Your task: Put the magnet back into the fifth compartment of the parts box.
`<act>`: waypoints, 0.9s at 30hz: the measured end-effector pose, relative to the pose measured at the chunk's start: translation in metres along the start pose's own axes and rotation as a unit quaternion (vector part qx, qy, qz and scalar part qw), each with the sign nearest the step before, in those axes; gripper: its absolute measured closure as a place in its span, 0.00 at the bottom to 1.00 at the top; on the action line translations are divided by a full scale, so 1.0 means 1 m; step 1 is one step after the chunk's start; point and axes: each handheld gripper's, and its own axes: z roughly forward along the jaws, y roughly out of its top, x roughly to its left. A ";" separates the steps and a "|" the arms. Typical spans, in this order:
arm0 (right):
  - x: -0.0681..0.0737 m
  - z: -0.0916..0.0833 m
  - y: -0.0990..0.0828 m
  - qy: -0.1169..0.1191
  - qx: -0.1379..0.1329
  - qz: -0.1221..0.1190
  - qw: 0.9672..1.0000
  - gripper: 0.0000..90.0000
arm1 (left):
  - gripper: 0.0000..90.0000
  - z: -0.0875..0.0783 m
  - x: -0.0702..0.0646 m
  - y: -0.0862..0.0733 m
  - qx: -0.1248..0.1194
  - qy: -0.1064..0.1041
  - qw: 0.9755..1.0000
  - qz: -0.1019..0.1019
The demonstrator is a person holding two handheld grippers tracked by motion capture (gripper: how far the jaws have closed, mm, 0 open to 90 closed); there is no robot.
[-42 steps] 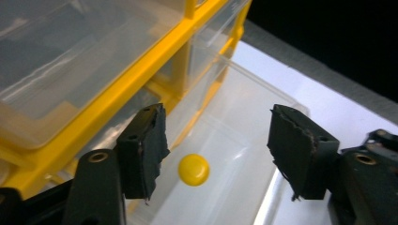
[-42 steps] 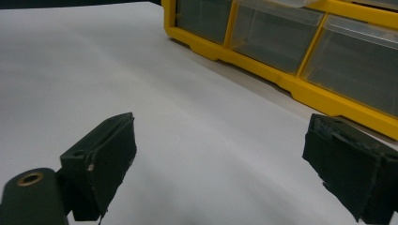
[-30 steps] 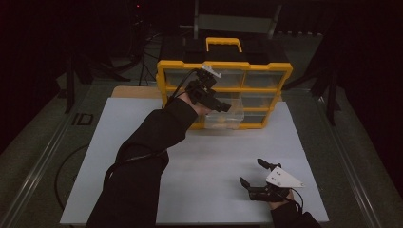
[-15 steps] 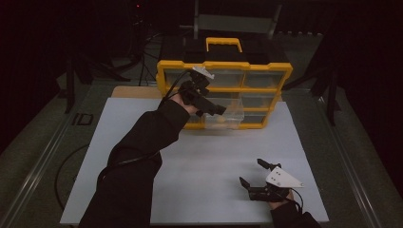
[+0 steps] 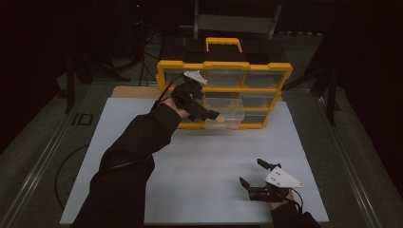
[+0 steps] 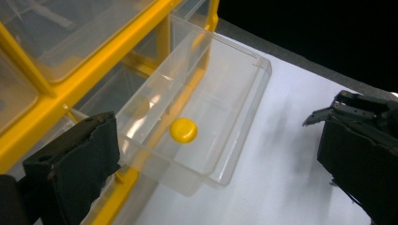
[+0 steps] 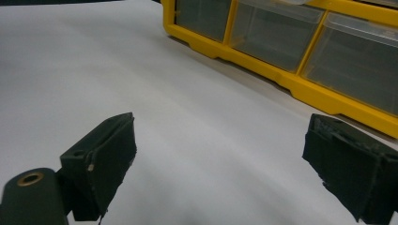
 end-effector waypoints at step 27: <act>0.000 0.000 0.000 -0.001 0.002 0.000 1.000 0.11 | 0.00 -0.028 0.010 -0.040 -0.038 0.021 0.999 0.004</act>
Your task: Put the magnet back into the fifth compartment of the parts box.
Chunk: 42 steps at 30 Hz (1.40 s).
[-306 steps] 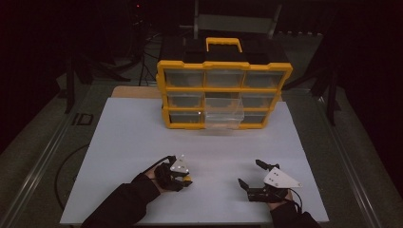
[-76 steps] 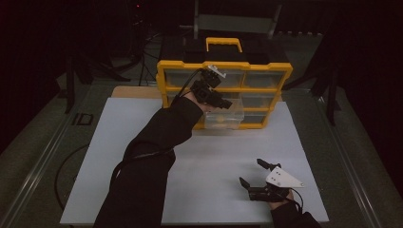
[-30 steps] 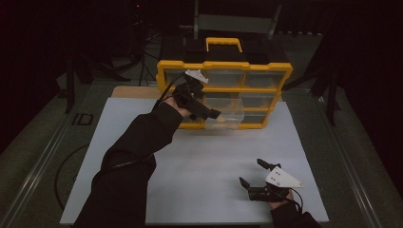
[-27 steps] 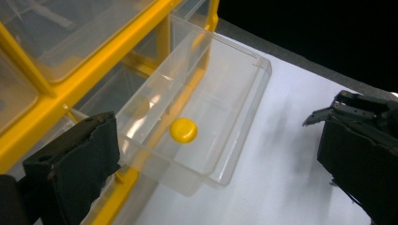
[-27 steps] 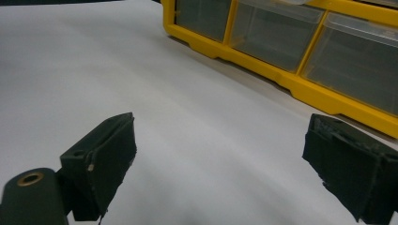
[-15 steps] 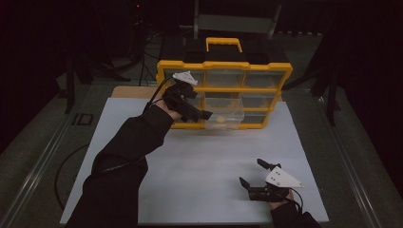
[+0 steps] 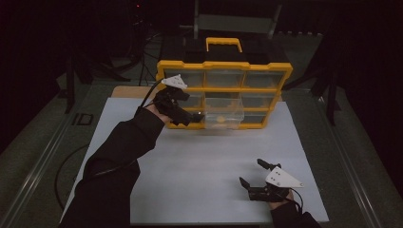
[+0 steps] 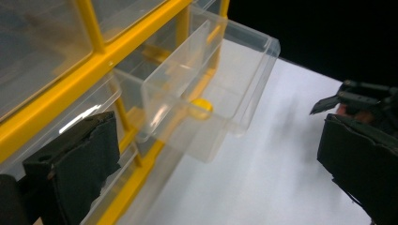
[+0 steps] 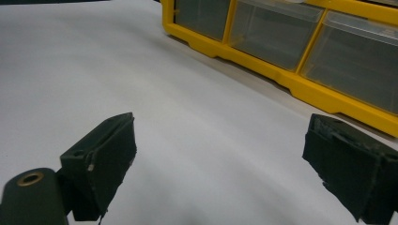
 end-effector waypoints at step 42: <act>0.000 0.001 0.000 -0.001 0.002 -0.001 1.000 0.11 | 0.00 -0.027 0.012 -0.074 -0.006 0.014 0.999 -0.035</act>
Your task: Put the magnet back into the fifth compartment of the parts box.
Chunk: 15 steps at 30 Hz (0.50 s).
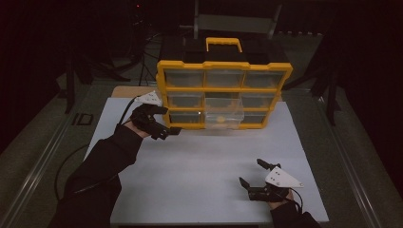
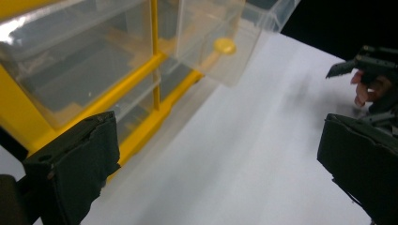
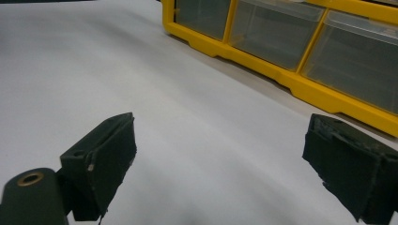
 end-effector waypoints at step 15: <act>0.000 0.000 0.000 0.000 0.000 0.001 1.000 0.11 | 0.00 -0.008 0.000 -0.035 0.002 0.009 1.000 -0.010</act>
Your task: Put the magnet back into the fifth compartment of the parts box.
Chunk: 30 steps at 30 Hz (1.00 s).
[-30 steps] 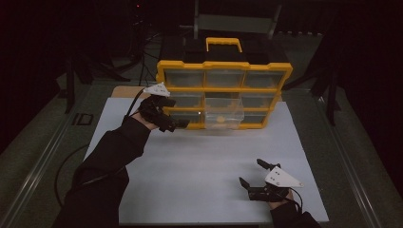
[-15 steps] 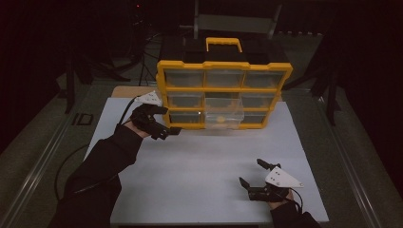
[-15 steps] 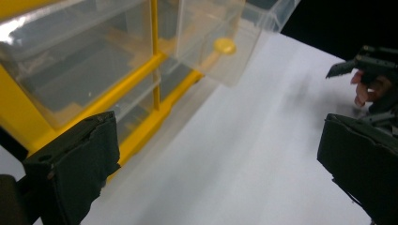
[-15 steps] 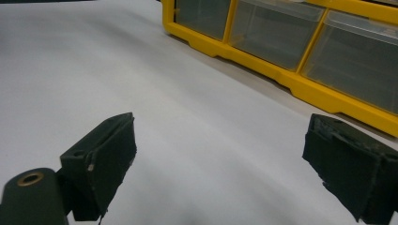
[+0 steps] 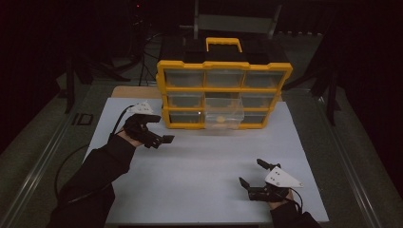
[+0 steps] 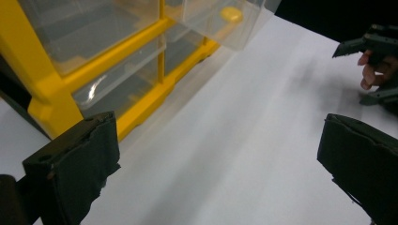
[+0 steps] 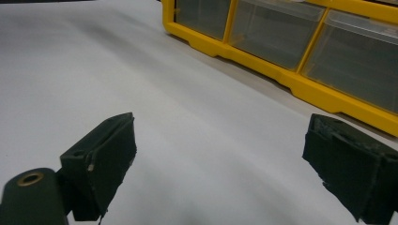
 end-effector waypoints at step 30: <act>0.001 0.001 0.000 0.001 0.001 -0.001 1.000 0.11 | 0.00 -0.017 -0.015 -0.093 -0.010 0.024 1.000 -0.007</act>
